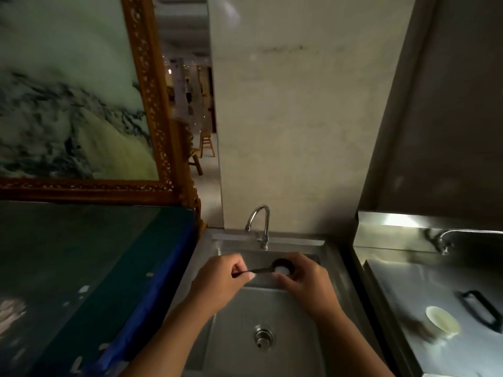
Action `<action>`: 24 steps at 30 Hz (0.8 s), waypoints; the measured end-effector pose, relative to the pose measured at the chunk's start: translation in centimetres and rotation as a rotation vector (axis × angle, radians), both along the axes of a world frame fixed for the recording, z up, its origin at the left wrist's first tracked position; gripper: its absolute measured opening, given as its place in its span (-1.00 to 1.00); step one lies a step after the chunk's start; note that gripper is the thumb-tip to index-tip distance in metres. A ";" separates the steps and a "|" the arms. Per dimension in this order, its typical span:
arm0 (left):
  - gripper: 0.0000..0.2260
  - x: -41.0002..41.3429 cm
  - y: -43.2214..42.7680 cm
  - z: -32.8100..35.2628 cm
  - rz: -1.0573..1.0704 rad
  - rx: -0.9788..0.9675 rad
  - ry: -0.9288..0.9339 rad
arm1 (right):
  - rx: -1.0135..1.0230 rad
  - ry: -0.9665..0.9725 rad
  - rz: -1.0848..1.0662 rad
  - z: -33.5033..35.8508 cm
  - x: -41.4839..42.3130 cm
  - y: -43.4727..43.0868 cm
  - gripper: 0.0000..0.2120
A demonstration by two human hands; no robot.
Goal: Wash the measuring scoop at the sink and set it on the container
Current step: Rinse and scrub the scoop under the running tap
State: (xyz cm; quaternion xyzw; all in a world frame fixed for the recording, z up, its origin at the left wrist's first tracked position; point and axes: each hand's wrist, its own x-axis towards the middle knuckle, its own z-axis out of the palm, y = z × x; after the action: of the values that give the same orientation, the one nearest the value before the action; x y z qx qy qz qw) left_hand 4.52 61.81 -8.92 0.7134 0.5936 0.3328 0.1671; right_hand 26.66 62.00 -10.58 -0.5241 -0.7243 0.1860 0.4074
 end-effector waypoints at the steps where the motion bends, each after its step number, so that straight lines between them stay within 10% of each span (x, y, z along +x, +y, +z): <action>1: -0.84 0.2 -0.2 0.0 -0.005 -0.005 -0.001 | 0.002 0.004 0.001 0.0 0.2 -0.2 -0.72; 24: -0.85 0.0 8.8 2.3 -0.093 0.016 0.014 | -0.012 0.014 -0.076 1.4 0.3 8.1 -0.69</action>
State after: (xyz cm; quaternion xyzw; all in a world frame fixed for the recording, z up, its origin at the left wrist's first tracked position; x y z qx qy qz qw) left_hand 4.50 70.65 -6.60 0.7438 0.5584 0.3243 0.1727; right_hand 27.00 70.10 -9.13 -0.5524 -0.7000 0.1784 0.4160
